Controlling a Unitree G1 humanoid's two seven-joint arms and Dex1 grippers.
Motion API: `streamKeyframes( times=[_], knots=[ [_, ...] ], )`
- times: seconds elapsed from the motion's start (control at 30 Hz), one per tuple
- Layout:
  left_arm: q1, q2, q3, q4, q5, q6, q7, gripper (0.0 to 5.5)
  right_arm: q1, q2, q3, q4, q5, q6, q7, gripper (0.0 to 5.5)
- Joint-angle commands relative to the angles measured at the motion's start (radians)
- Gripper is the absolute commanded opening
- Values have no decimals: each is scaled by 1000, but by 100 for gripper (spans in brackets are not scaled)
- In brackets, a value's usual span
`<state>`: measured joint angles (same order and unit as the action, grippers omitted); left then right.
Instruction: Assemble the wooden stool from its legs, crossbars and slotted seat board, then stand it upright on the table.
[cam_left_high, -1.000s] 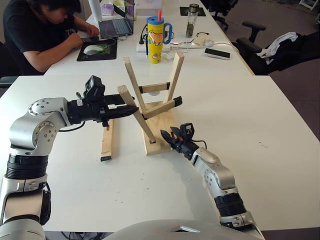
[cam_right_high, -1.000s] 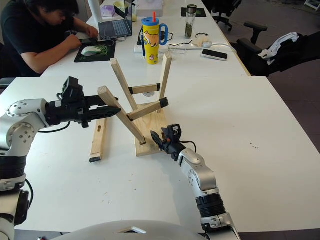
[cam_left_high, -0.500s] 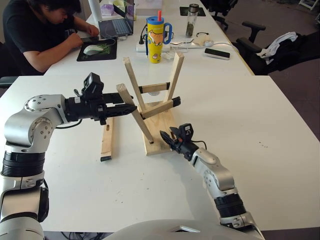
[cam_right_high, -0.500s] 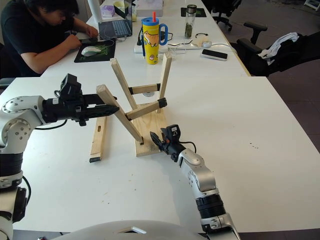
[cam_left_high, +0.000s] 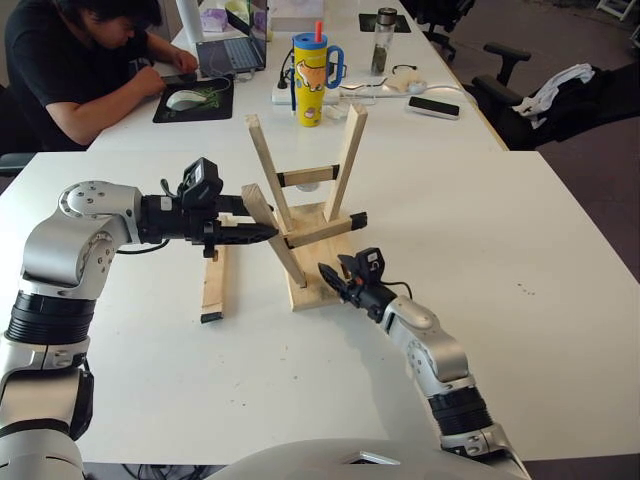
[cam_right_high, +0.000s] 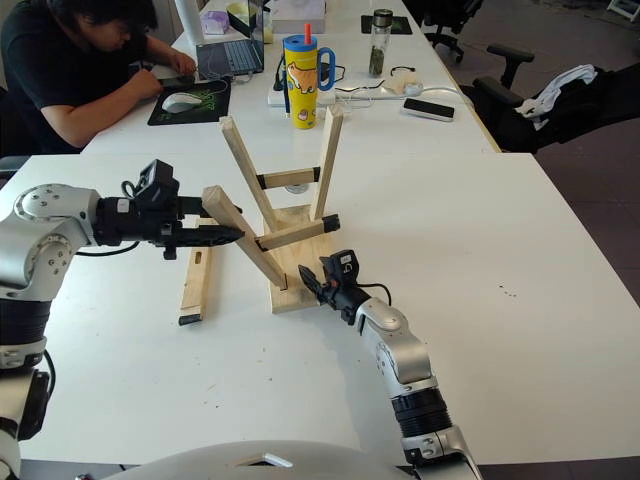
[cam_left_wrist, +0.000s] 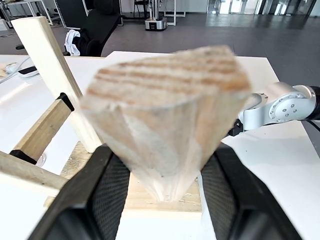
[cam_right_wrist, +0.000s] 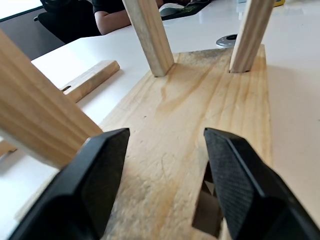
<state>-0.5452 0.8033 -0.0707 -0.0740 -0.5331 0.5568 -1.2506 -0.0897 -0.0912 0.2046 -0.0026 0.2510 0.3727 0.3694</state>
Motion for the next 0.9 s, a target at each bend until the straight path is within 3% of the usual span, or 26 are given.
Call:
streamKeyframes(
  times=[0.03,0.27,0.6,0.63,0.9],
  knots=[
    [49,16,-89,-20,102,-43,-1,202,51,-19,27,52,-42,34,-2,278],
    [194,-8,-114,-76,97,-46,60,202,54,-22,46,59,-81,22,-3,278],
    [178,-41,-110,-35,16,-3,60,202,50,-15,42,85,-97,28,-6,278],
    [174,-43,-102,-31,10,0,67,238,49,-16,43,86,-97,27,-5,278],
    [109,-12,100,-46,-184,162,70,340,55,-14,32,87,-94,15,-6,278]
  ],
)
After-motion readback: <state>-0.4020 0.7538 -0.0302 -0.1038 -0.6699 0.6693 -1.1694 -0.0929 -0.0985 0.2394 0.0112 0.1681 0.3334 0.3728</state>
